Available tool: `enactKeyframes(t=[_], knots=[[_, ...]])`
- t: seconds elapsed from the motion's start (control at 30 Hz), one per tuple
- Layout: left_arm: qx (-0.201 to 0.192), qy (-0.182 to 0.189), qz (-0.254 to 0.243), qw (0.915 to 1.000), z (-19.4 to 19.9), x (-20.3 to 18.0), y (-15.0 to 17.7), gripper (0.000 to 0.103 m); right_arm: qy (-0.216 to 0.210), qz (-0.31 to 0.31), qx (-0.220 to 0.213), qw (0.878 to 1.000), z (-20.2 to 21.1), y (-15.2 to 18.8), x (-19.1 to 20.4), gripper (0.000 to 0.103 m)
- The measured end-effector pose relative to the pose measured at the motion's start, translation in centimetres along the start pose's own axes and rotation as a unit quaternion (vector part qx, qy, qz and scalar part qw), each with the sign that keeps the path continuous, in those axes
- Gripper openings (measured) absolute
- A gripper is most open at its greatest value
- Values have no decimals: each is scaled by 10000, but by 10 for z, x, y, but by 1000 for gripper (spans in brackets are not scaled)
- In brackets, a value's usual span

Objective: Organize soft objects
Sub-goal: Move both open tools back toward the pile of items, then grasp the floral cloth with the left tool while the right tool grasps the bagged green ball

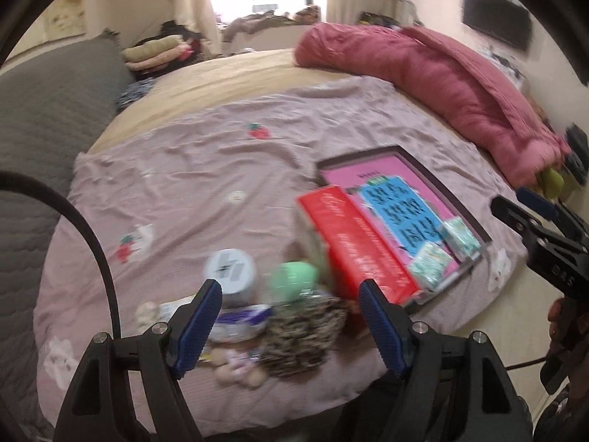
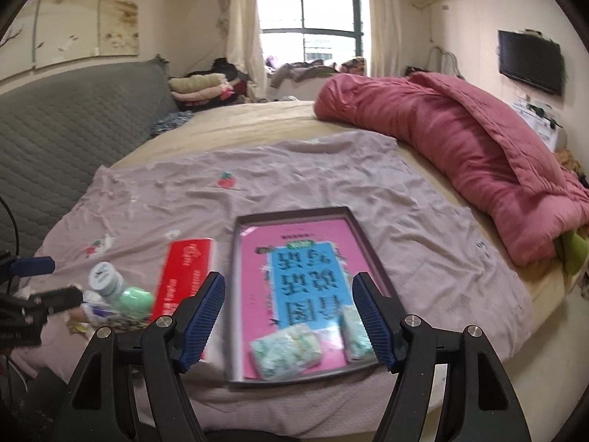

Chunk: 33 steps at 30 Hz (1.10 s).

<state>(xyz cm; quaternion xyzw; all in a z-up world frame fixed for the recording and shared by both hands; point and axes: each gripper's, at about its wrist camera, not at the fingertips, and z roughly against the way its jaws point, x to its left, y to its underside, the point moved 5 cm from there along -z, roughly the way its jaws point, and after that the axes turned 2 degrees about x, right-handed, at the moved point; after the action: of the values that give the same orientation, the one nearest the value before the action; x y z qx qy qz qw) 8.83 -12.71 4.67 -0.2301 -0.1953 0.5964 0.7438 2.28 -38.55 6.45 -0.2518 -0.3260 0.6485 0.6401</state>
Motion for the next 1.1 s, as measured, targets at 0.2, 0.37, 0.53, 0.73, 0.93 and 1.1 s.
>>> enactKeyframes(t=[0.2, 0.37, 0.53, 0.73, 0.93, 1.1], knots=[[-123, -198, 429, 9988, 16, 50, 8, 76, -278, 349, -89, 9990, 12, -5, 42, 73], [-157, -433, 729, 9963, 24, 88, 22, 76, -473, 573, -99, 9972, 17, -5, 72, 73], [-144, -628, 969, 9932, 27, 122, 41, 76, -667, 943, -53, 9933, 15, 0, 105, 73], [51, -535, 1188, 9915, 12, 145, 66, 76, -953, 1570, 210, 9828, -5, 12, 142, 74], [333, -203, 1570, 9868, -17, 166, 89, 76, -1212, 2371, 600, 9620, -41, 21, 176, 74], [407, -46, 1828, 9823, -32, 181, 97, 76, -1348, 2560, 977, 9522, -72, 21, 194, 74]])
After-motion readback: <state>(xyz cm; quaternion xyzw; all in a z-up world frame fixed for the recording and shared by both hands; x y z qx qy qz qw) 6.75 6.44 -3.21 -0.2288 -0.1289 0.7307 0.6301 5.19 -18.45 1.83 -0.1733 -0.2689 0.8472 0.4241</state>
